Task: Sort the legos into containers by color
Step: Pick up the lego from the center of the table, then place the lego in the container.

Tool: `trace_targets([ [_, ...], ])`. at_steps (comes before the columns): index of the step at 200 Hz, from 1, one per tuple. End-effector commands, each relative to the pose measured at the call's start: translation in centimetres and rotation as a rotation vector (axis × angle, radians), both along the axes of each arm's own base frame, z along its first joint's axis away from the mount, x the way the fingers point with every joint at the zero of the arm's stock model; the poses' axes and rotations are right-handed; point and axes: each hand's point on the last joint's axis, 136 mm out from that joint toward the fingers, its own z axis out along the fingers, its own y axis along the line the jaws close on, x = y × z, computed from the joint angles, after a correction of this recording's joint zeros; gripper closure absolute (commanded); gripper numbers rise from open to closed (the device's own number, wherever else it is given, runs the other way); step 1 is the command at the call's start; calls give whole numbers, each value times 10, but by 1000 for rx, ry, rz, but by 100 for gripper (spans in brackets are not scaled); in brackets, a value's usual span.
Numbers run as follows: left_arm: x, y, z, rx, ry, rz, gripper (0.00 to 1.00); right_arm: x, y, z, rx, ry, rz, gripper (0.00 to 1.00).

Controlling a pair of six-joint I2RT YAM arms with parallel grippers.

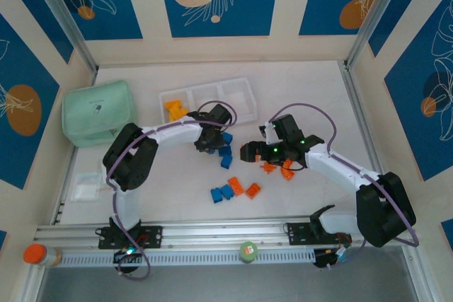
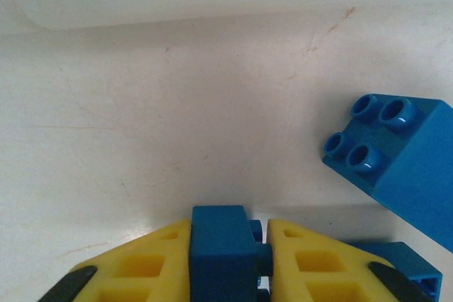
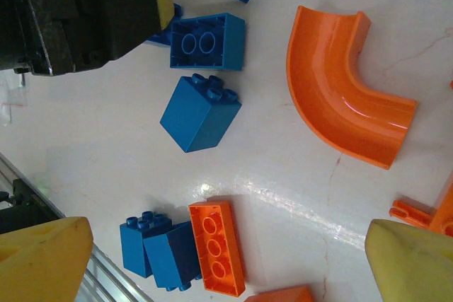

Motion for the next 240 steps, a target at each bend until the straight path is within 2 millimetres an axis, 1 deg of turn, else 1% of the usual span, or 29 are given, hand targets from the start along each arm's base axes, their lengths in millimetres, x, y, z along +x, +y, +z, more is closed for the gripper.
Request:
trace_targets([
  [1, -1, 8, 6, 11, -1, 8, 77, -1, 1, 5, 23, -7, 17, 1],
  [18, -1, 9, 21, 3, -24, -1, 79, 1, 2, 12, 64, 2, 5, 1],
  [31, 1, 10, 37, -2, -52, -6, 79, 4, 3, 20, 105, 4, -2, 1],
  [52, 10, 10, 66, -8, -111, -30, 79, 9, 3, 29, 83, -31, 7, 1],
  [75, 30, 14, 96, 7, -172, -41, 79, 16, 2, 33, 70, -51, 3, 1],
  [84, 40, 16, 105, 14, -195, -40, 79, 19, 2, 34, 74, -54, 0, 1],
  [98, 56, 19, 113, 16, -213, -34, 79, 23, 3, 35, 81, -55, -4, 1],
  [105, 64, 21, 115, 18, -222, -25, 79, 26, 3, 36, 84, -57, -8, 1],
  [139, 106, 25, 111, 32, -239, 2, 79, 34, 5, 36, 97, -61, -35, 1],
  [167, 131, 23, 98, 45, -244, -7, 78, 38, 6, 36, 100, -62, -43, 1],
  [175, 138, 21, 95, 59, -253, -24, 76, 39, 6, 37, 100, -65, -44, 1],
  [194, 146, 24, 83, 92, -223, -33, 72, 40, 6, 37, 98, -65, -44, 1],
  [208, 149, 24, 79, 94, -202, -38, 70, 41, 6, 38, 95, -65, -42, 1],
  [240, 149, 21, 87, 78, -218, -60, 60, 42, 6, 38, 96, -65, -43, 1],
])
